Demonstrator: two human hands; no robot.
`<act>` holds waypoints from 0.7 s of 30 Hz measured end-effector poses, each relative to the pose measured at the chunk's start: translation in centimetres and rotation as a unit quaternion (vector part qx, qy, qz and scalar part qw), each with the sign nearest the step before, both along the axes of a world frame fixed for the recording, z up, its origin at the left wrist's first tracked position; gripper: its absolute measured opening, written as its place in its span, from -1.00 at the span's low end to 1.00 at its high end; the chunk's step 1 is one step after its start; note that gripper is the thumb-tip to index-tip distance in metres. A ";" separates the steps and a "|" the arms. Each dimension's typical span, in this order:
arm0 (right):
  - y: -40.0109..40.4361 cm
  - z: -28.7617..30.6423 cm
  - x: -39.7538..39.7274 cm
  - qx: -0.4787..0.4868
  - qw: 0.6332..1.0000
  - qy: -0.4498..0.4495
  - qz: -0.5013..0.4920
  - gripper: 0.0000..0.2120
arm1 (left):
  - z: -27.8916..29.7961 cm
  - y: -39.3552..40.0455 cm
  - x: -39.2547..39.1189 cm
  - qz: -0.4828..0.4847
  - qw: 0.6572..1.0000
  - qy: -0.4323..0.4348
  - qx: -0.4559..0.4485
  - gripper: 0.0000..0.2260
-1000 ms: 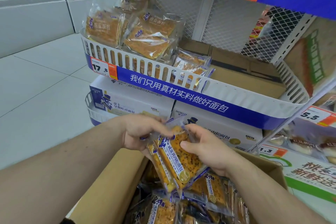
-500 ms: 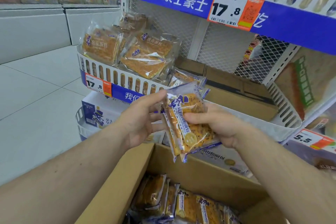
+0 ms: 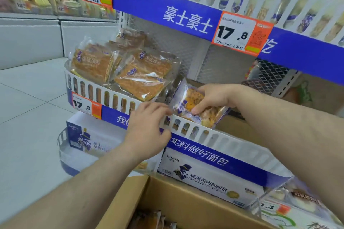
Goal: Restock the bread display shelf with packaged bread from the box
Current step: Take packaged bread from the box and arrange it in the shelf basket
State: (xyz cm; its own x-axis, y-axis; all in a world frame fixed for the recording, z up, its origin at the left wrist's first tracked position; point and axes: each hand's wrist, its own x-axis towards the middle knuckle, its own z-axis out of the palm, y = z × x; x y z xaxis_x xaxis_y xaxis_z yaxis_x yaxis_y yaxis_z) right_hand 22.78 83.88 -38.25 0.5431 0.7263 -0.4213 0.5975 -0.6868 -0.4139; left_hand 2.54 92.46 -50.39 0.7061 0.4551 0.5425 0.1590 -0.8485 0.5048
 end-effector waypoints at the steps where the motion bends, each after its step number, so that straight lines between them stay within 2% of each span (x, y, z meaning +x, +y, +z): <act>1: 0.6 -0.6 0.0 -0.019 1.000 0.004 0.008 -0.59 | -0.4 0.2 0.0 -0.006 1.000 0.023 0.010 -0.62; 3: 1.6 -1.7 0.1 -0.044 0.999 0.016 0.012 -0.60 | -0.8 0.3 0.0 -0.010 0.998 0.054 0.018 -0.64; 5: 2.0 -2.2 0.0 -0.070 0.996 0.059 0.003 -0.60 | -1.1 0.4 0.2 -0.007 0.999 0.036 0.017 -0.68; 9: 2.1 -3.1 0.3 -0.123 0.982 0.143 -0.003 -0.41 | -1.5 0.1 0.8 0.003 1.000 -0.012 0.003 -0.75; 11: 1.9 -3.6 0.5 -0.126 0.983 0.131 0.003 -0.35 | -1.7 0.0 0.9 0.010 1.000 -0.016 0.007 -0.77; 13: 1.7 -3.8 0.1 -0.102 0.991 0.079 0.017 -0.42 | -1.8 0.0 1.0 0.015 1.000 -0.014 0.010 -0.78; 15: 1.7 -3.4 -0.6 -0.073 0.995 -0.060 0.039 -0.43 | -1.8 -0.1 1.0 0.017 1.000 -0.006 0.011 -0.78; 17: 1.6 -3.4 -1.3 -0.046 0.957 -0.277 0.068 -0.30 | -1.8 -0.2 1.0 0.020 1.000 0.003 0.008 -0.79; 18: 1.7 -3.8 -1.5 -0.032 0.934 -0.344 0.090 -0.21 | -1.8 -0.2 1.1 0.023 1.000 0.003 0.009 -0.80; 20: 2.0 -5.4 -1.7 -0.034 0.904 -0.399 0.149 -0.11 | -1.6 -0.5 1.1 0.031 0.999 0.004 0.012 -0.81; 21: 2.2 -6.2 -1.6 -0.055 0.889 -0.418 0.179 -0.14 | -1.5 -0.7 1.0 0.036 0.999 0.013 0.011 -0.82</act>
